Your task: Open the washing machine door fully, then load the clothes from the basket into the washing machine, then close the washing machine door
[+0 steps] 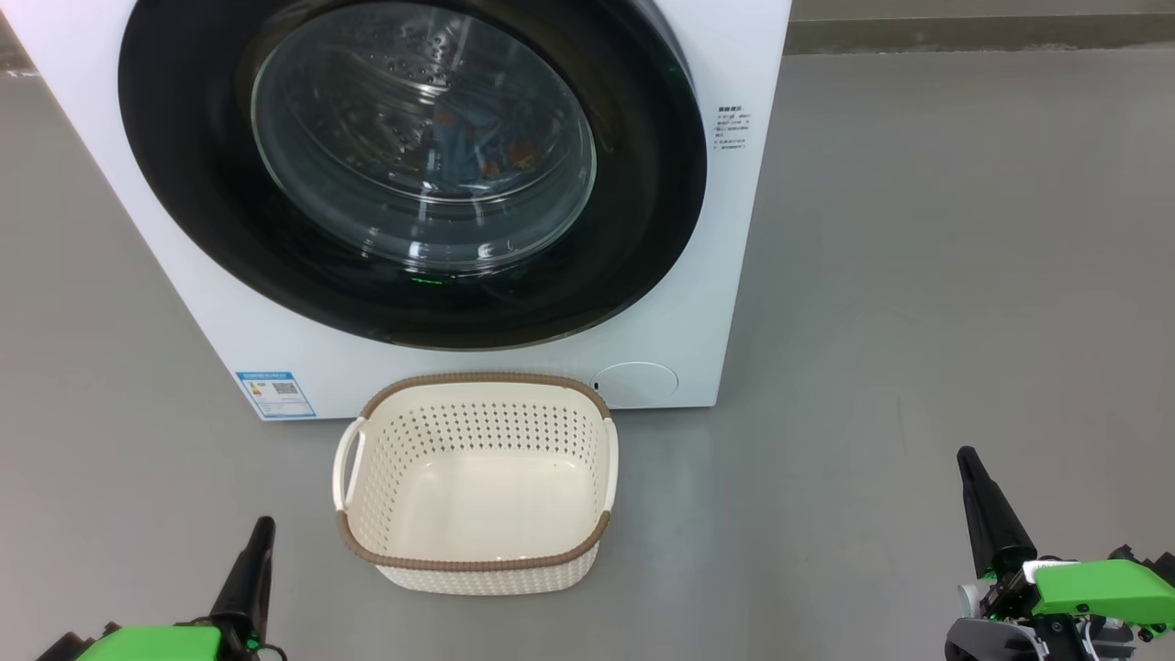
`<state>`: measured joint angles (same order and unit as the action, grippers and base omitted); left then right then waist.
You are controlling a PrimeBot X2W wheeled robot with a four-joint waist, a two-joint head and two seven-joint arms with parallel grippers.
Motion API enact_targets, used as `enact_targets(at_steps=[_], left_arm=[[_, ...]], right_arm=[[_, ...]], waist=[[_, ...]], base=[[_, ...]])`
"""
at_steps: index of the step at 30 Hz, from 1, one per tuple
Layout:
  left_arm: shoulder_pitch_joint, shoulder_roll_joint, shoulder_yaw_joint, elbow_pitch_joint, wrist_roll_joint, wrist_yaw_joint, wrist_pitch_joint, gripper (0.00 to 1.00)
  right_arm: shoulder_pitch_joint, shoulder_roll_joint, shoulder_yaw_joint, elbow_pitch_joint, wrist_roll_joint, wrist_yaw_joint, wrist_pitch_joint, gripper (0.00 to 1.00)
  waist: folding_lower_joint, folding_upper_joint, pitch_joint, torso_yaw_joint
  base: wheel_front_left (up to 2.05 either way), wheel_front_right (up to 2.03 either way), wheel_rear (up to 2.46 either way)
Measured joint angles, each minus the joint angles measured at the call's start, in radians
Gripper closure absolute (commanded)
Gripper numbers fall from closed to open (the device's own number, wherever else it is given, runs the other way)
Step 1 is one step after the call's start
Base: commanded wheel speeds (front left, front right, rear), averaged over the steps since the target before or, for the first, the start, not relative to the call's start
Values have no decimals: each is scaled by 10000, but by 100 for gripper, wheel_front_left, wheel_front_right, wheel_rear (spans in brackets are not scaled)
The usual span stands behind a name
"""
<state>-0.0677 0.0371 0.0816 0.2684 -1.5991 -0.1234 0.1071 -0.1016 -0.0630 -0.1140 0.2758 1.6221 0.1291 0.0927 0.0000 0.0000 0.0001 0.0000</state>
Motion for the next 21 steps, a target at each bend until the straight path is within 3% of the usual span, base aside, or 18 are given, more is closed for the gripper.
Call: enact_targets(at_steps=[21], left_arm=[[-1,0,2,0,0,0,0,100]], right_arm=[[0,6,-12,0,0,0,25,100]], waist=[[0,0,0,0]], base=[[0,0,0]])
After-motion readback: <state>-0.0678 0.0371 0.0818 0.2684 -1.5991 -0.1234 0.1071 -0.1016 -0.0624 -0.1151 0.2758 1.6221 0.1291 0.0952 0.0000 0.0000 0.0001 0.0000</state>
